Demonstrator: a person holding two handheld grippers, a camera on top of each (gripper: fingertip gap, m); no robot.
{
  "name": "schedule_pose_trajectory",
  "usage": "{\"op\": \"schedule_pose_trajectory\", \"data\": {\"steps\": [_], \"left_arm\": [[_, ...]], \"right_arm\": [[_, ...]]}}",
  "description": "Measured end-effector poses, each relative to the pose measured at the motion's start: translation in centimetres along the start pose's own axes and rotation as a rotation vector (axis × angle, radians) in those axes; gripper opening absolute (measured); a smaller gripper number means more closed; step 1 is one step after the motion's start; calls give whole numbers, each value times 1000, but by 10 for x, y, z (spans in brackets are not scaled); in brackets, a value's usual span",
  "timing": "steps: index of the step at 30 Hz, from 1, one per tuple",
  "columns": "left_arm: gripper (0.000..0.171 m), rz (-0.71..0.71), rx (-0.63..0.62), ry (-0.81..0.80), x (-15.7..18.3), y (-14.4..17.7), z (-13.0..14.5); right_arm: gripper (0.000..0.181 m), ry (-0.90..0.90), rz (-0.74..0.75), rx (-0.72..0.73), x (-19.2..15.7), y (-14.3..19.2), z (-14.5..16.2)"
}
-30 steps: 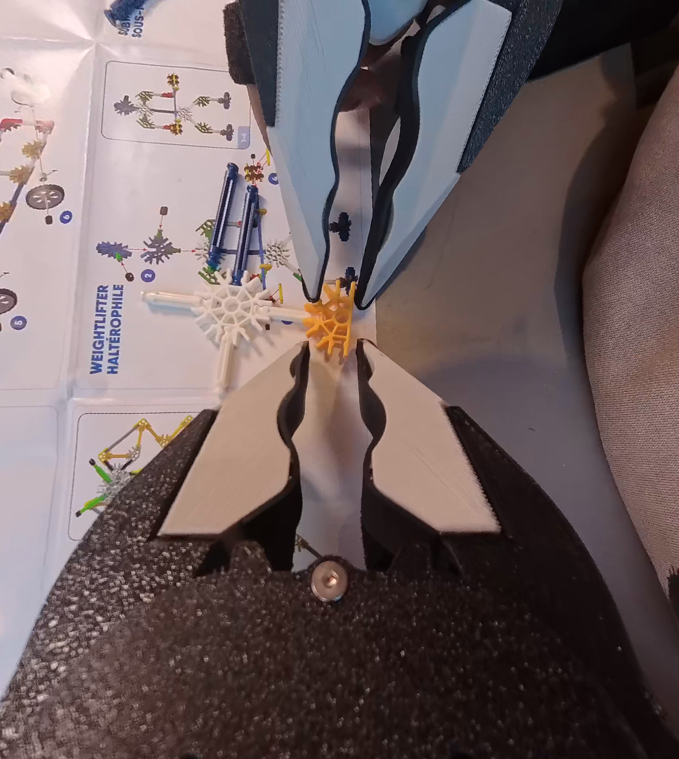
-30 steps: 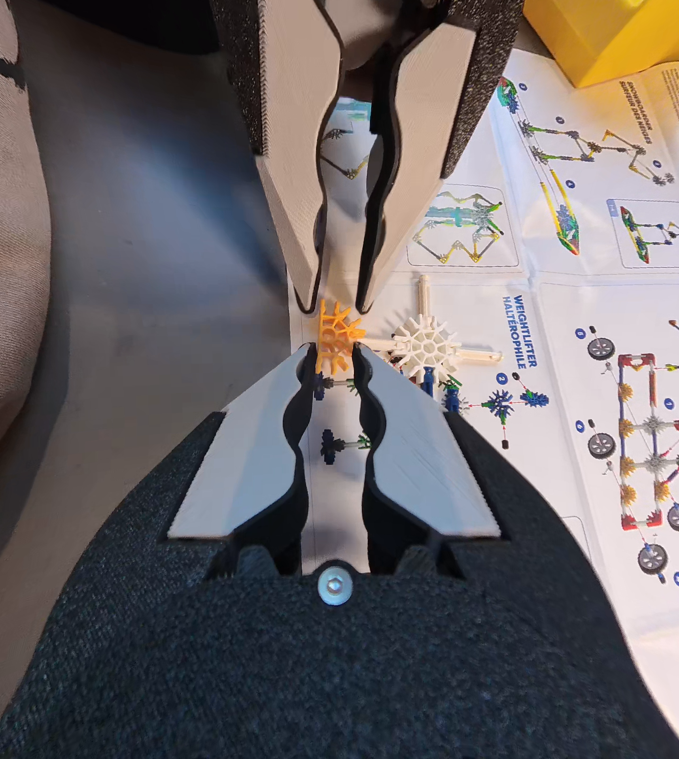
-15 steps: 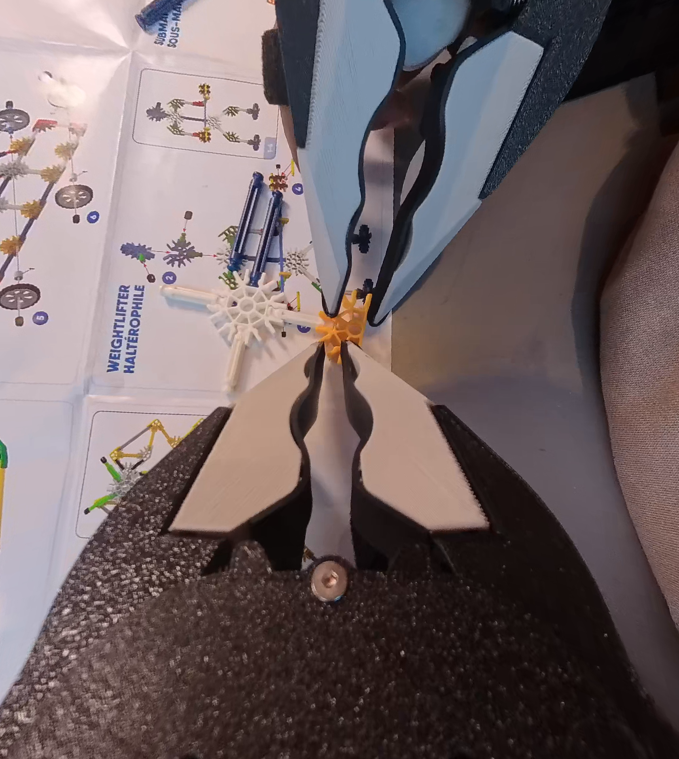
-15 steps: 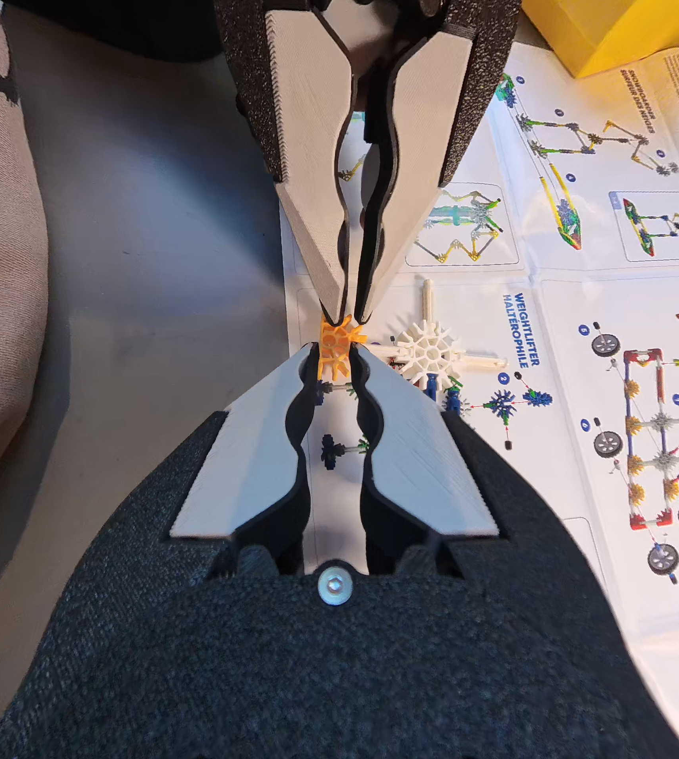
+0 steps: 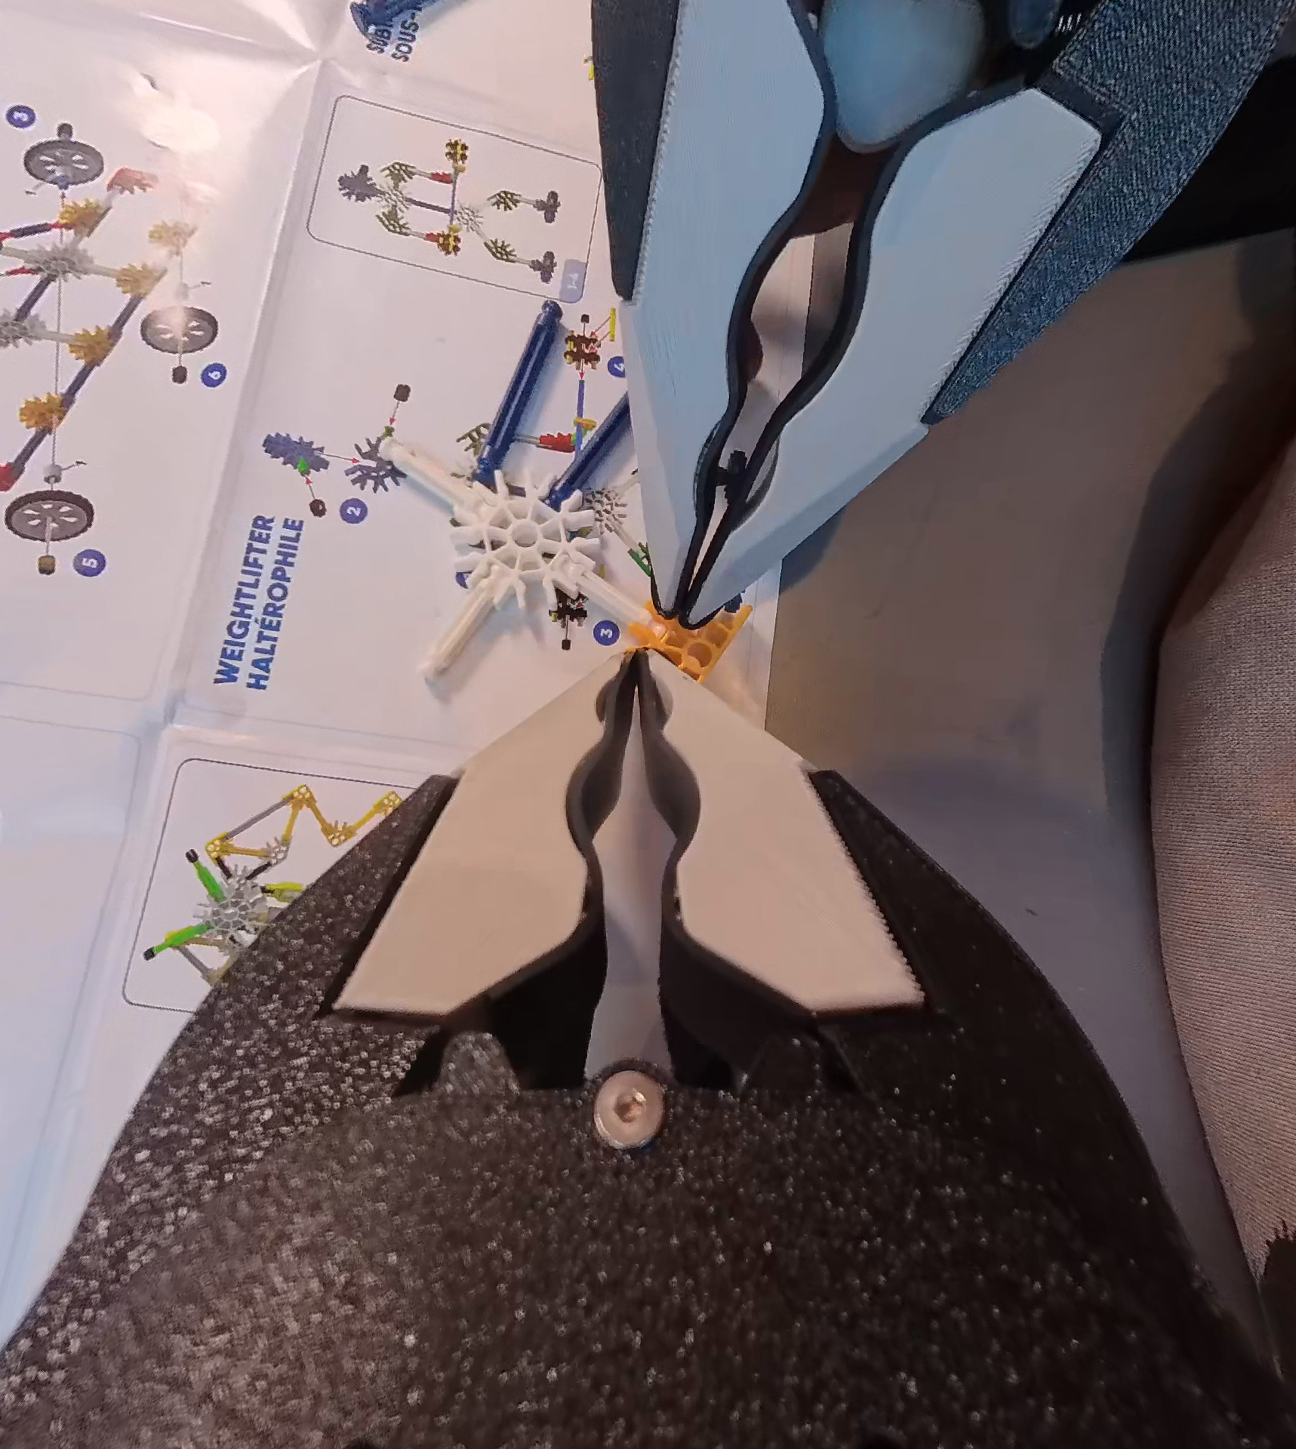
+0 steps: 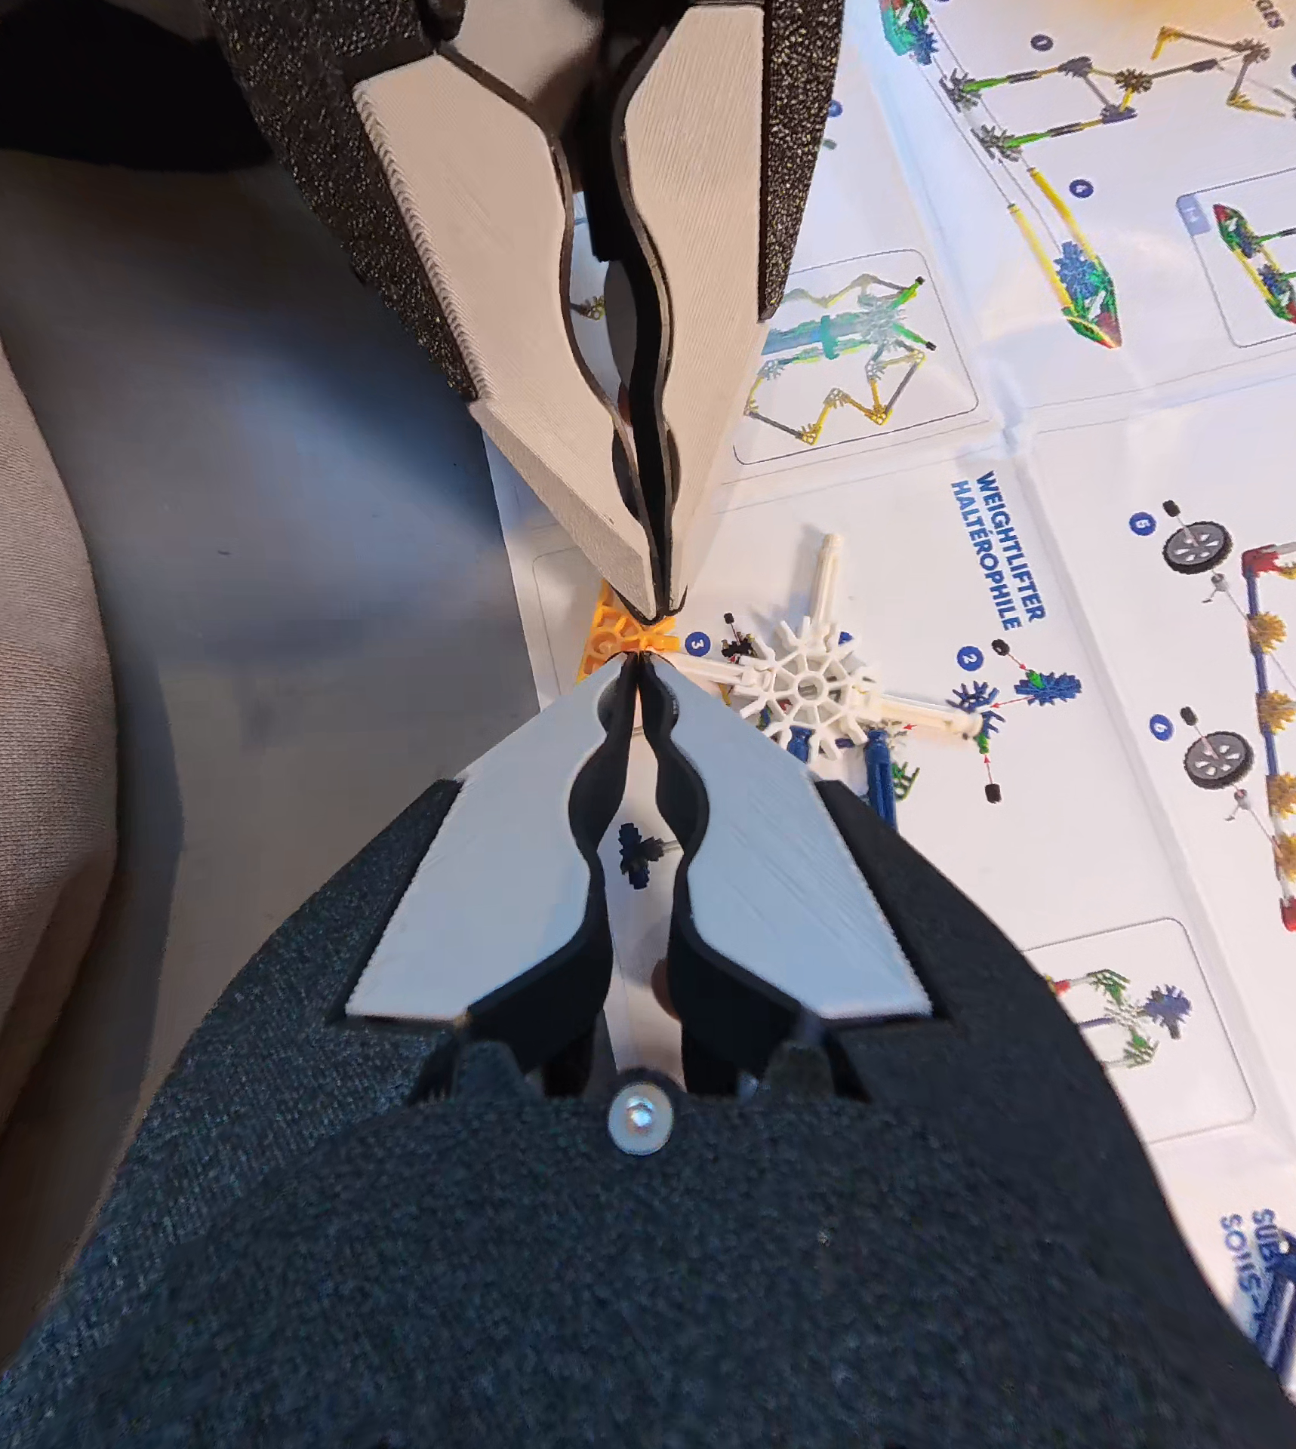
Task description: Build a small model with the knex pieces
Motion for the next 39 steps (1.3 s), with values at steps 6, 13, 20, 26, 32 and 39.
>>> {"op": "schedule_pose_trajectory", "data": {"steps": [6, 13, 20, 26, 32, 39], "left_arm": [[0, -5, -20, -4, 2, -3, -1], [0, 31, 30, 28, 2, 3, -3], [27, 39, 24, 23, -4, 8, 4], [18, 67, -18, -52, 7, 1, 5], [15, 120, 33, -49, 11, 2, 2], [15, -155, 117, 63, -34, 15, 9]], "right_arm": [[0, -32, -36, -10, 3, -1, 2], [14, -65, -85, 45, 4, 6, 9], [37, -32, -53, 13, -2, 8, 7], [22, 19, 12, -40, 6, 7, 14], [21, 18, 30, 16, 23, 32, 24], [21, -76, 236, 91, 71, 55, 41]]}}
Point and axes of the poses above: each gripper's, where its closed fingertips meet, y back along the fingers, z out of its underside, x = y × z across the jaws, the point moved 8 cm from there along y, back along the fingers, and after that the axes turned 5 degrees about -y, right-handed, at the moved point
